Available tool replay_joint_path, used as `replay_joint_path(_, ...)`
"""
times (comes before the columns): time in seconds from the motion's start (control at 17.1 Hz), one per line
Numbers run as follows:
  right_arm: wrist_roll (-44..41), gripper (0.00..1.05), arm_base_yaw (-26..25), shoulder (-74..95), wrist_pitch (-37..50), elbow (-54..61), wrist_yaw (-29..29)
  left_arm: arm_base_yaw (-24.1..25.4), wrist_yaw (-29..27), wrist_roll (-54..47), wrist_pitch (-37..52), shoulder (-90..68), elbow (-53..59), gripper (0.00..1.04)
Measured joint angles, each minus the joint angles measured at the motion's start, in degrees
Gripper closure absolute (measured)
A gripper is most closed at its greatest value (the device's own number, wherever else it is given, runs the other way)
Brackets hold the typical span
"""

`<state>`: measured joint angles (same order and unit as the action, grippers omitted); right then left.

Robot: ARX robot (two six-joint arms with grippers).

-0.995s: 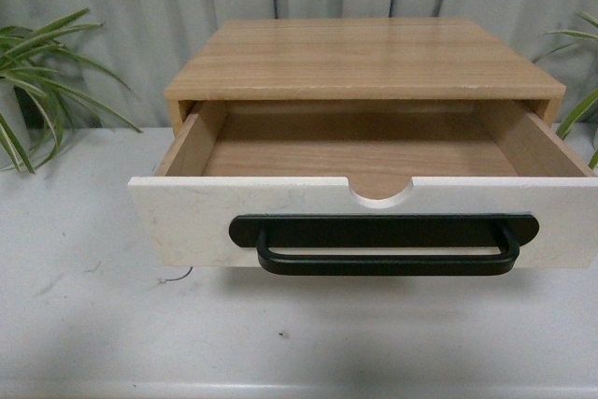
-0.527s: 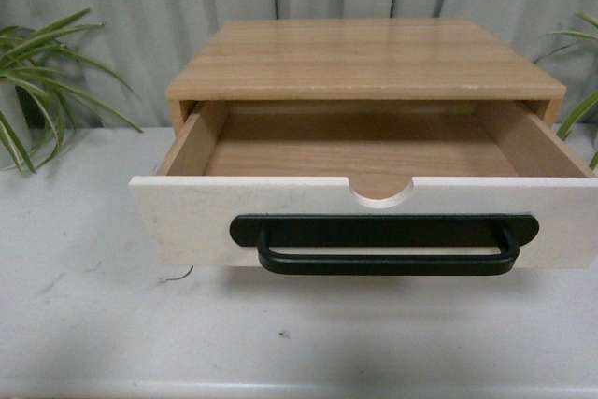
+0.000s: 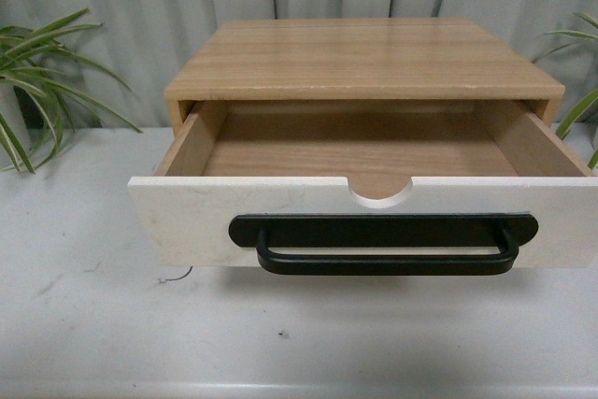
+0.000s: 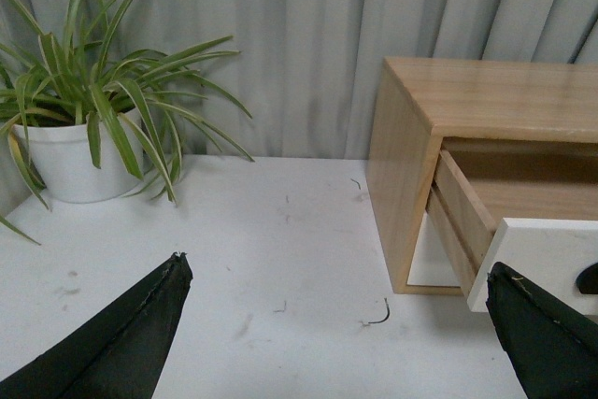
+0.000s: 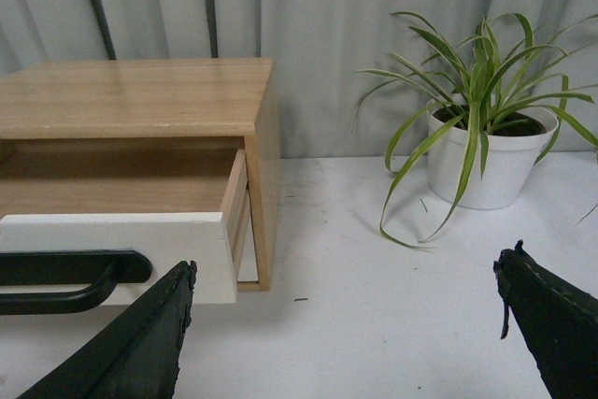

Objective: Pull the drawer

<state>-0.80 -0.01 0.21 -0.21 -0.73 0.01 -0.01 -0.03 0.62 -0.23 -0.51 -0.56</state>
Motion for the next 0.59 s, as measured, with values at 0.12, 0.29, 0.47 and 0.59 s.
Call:
replay_joint_path(0.12,0.0,0.06,0.0,0.0,0.0,0.0,0.0,0.0,0.0,0.0,0.0,0.0,0.0,0.07)
replay_joint_path(0.29,0.0,0.06,0.0,0.0,0.0,0.0,0.0,0.0,0.0,0.0,0.0,0.0,0.0,0.07)
replay_joint_path(0.47,0.0,0.06,0.0,0.0,0.0,0.0,0.0,0.0,0.0,0.0,0.0,0.0,0.0,0.07)
replay_joint_path(0.59,0.0,0.06,0.0,0.0,0.0,0.0,0.0,0.0,0.0,0.0,0.0,0.0,0.0,0.07)
